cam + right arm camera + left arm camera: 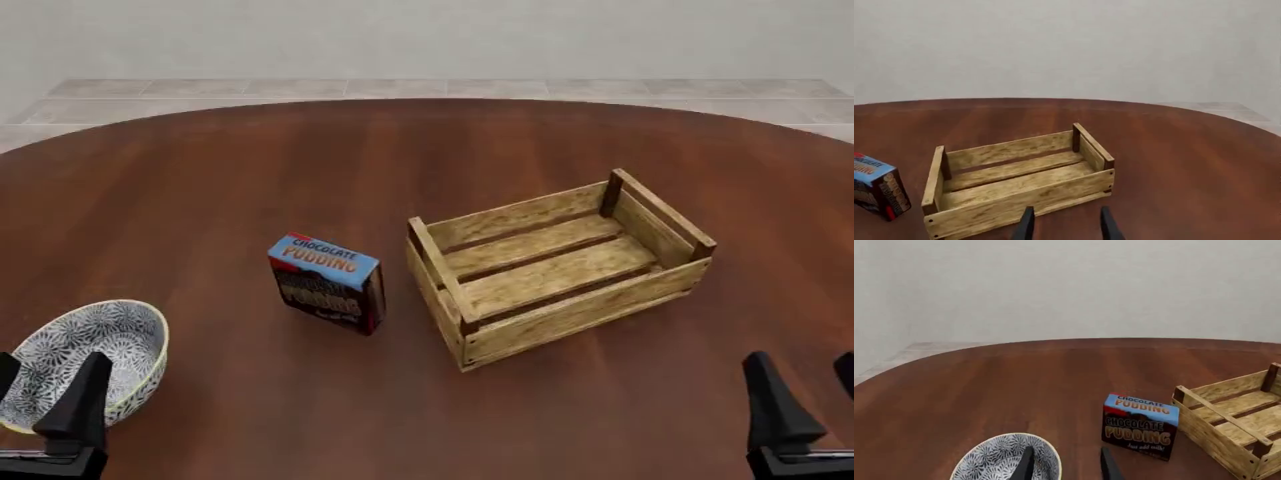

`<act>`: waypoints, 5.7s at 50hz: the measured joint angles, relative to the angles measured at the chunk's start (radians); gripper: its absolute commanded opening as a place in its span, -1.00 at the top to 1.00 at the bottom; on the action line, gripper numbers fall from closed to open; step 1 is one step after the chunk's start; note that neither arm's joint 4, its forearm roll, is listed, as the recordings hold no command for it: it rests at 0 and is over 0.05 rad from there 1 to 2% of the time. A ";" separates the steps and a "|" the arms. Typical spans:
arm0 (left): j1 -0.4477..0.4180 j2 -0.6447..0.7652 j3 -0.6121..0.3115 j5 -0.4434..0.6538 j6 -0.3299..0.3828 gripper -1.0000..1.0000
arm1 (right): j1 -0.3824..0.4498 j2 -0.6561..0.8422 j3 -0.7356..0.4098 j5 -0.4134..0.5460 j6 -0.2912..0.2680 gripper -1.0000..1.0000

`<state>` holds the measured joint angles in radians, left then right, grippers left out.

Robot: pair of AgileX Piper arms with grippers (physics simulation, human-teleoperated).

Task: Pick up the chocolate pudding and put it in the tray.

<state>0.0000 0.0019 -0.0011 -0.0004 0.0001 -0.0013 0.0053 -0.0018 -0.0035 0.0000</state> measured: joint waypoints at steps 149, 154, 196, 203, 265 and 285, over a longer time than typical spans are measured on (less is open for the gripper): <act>0.000 0.006 -0.003 -0.001 0.000 -1.00 | 0.766 1.355 -1.400 0.346 -0.333 -1.00; 0.000 0.006 -0.003 -0.001 0.000 -1.00 | 0.781 1.392 -1.433 0.366 -0.340 -1.00; 0.000 0.006 -0.003 -0.001 0.000 -1.00 | 0.847 1.617 -1.589 0.445 -0.390 -1.00; 0.000 0.006 -0.003 -0.001 0.000 -1.00 | 0.847 1.650 -1.610 0.455 -0.383 -1.00; 0.000 0.006 -0.003 -0.001 0.000 -1.00 | 0.868 1.800 -1.595 0.471 -0.393 -1.00; 0.000 0.006 -0.003 -0.001 0.000 -1.00 | 0.871 1.804 -1.562 0.463 -0.398 -1.00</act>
<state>0.0000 0.0077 -0.0043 -0.0019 0.0002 0.8693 1.8089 -1.5643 0.4600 -0.3976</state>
